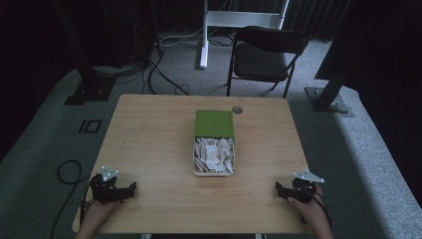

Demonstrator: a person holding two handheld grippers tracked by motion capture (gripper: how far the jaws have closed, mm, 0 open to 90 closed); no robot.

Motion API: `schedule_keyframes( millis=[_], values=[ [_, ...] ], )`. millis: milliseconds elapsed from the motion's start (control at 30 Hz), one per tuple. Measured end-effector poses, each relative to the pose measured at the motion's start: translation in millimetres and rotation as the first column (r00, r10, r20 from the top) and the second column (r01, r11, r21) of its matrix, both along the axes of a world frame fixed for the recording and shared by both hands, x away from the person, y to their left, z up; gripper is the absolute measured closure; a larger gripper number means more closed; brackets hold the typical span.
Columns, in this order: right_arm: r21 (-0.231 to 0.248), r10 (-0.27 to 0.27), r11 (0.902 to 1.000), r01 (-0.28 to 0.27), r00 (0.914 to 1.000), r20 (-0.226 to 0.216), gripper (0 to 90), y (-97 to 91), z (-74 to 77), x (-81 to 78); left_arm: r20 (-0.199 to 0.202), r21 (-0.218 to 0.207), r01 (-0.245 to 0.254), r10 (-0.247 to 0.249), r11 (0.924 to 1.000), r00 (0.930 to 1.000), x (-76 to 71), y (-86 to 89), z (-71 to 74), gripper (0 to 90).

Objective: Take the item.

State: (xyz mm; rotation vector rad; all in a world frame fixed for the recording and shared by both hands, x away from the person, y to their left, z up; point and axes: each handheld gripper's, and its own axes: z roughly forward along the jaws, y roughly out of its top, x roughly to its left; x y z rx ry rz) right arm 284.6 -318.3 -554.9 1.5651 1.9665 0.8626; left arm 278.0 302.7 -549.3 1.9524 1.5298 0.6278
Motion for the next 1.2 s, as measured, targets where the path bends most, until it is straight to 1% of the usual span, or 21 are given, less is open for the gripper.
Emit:
schedule_keyframes(
  millis=[433,867,1200],
  values=[
    [-0.001,0.003,1.0,-0.003,1.0,-0.001,11.6,-0.1,0.0,-0.1,-0.002,0.003,0.01,-0.01,0.9999,0.9999,-0.3,1.0,0.1,1.4],
    [-0.002,0.008,1.0,-0.008,1.0,0.0,11.2,-0.2,-0.1,0.1,0.0,0.002,0.009,-0.009,1.0,1.0,-0.4,0.8,-0.1,1.4],
    [-0.003,-0.006,1.0,0.006,1.0,0.003,11.7,2.6,0.1,1.6,0.0,0.002,0.009,-0.009,1.0,1.0,-0.4,0.8,-0.1,1.3]
  ],
)
